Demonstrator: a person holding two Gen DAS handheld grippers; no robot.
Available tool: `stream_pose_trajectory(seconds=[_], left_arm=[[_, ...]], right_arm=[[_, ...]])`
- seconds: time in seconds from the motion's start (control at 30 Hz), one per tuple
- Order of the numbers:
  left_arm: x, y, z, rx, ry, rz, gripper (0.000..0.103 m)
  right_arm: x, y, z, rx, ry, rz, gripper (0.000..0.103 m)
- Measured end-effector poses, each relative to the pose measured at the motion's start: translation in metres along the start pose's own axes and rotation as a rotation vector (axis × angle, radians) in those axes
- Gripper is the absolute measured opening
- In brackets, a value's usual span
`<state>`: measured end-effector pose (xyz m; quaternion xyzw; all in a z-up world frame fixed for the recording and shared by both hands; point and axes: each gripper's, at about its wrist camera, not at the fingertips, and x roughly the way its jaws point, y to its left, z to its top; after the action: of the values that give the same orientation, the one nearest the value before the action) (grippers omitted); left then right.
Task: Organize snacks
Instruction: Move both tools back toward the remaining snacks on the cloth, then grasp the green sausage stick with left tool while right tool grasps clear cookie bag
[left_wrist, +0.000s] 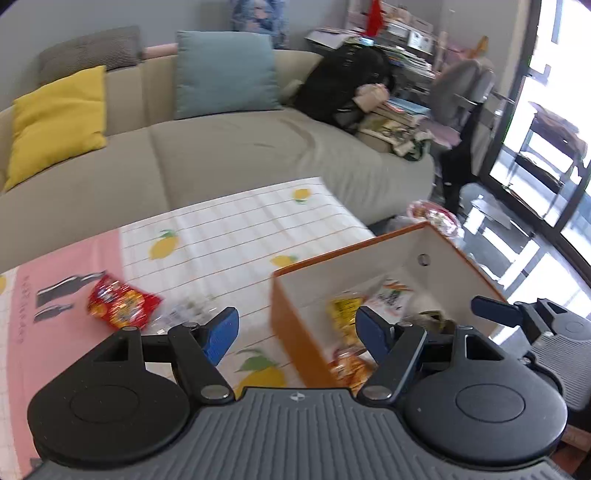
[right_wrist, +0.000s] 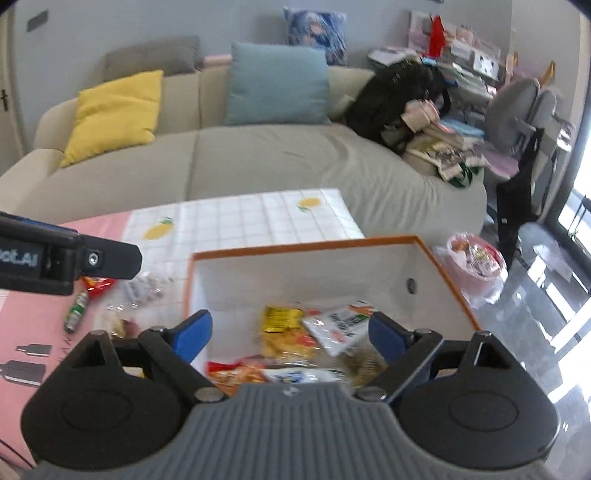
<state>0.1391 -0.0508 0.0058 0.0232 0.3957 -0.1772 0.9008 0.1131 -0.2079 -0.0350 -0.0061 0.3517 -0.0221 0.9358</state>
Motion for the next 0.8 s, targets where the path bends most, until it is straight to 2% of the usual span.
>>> stream_pose_trajectory(seconds=[0.33, 0.5, 0.8], left_arm=[[-0.004, 0.059, -0.043, -0.072, 0.015, 0.055, 0.084], [0.002, 0.087, -0.061, -0.119, 0.035, 0.065, 0.083], [0.018, 0.137, -0.079, -0.241, 0.06, 0.041, 0.08]], right_arm=[[0.001, 0.066, -0.025, -0.005, -0.024, 0.157, 0.087], [0.011, 0.093, -0.028, -0.055, -0.024, 0.158, 0.086], [0.047, 0.126, -0.029, -0.123, 0.08, 0.199, 0.086]])
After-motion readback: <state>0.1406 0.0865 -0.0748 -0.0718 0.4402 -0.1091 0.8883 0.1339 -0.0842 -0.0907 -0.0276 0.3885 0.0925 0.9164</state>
